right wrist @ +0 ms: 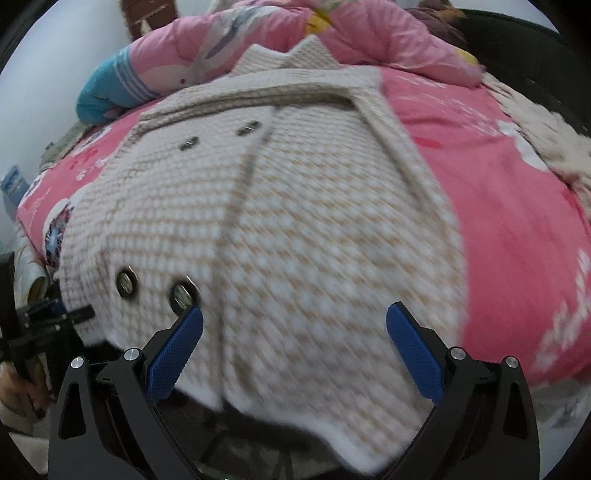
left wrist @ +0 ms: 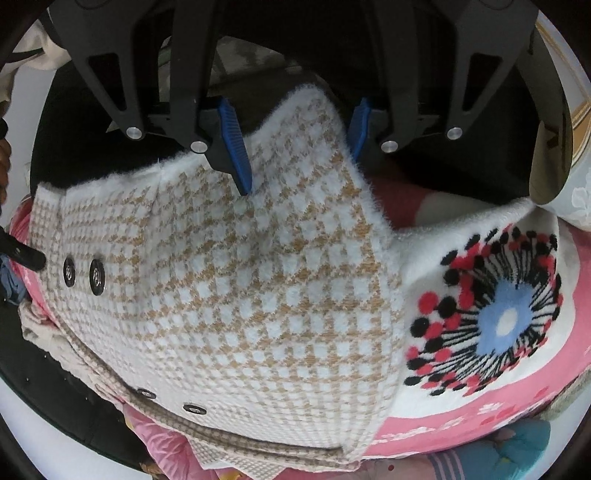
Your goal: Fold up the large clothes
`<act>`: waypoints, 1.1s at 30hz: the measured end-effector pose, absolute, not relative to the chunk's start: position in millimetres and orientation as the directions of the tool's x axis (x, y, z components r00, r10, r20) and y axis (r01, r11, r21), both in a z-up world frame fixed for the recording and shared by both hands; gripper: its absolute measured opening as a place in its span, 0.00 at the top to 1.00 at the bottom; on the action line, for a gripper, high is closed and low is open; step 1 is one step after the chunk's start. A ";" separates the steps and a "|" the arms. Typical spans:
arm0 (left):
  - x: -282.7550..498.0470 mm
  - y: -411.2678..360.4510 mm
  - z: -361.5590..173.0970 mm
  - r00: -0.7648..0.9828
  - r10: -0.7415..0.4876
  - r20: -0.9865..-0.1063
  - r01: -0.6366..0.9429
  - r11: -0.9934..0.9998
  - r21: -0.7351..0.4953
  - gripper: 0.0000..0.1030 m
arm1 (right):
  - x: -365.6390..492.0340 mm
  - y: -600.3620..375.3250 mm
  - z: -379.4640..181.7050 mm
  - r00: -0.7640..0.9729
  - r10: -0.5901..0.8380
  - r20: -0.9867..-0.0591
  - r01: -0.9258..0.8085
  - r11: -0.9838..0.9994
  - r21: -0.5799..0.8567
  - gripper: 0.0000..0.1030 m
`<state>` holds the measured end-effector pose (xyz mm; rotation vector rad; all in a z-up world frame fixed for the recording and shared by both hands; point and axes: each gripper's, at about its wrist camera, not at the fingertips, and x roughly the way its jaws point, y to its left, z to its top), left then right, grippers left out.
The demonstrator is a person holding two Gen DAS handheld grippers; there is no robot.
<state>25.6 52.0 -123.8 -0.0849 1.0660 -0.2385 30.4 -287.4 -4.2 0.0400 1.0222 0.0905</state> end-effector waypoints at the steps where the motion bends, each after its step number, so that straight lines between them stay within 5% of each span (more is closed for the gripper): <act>1: 25.6 51.8 -124.0 0.460 -0.234 -0.856 0.155 0.971 -0.182 0.55 | 22.5 -295.8 -3.2 0.516 0.091 -0.851 -0.043 0.996 0.081 0.06; 9: 24.6 53.3 -124.6 0.459 -0.232 -0.857 0.164 0.971 -0.175 0.55 | -9.3 -330.9 -3.9 0.492 0.034 -0.870 0.014 0.999 0.047 0.06; 25: 24.9 49.2 -125.8 0.458 -0.225 -0.860 0.183 0.971 -0.157 0.55 | -3.1 -352.2 -49.0 0.400 0.109 -0.910 0.099 0.982 0.161 0.41; 33: 25.3 49.6 -126.8 0.457 -0.226 -0.860 0.182 0.970 -0.158 0.55 | -8.1 -344.3 -62.4 0.382 0.132 -0.915 0.090 0.980 0.179 0.43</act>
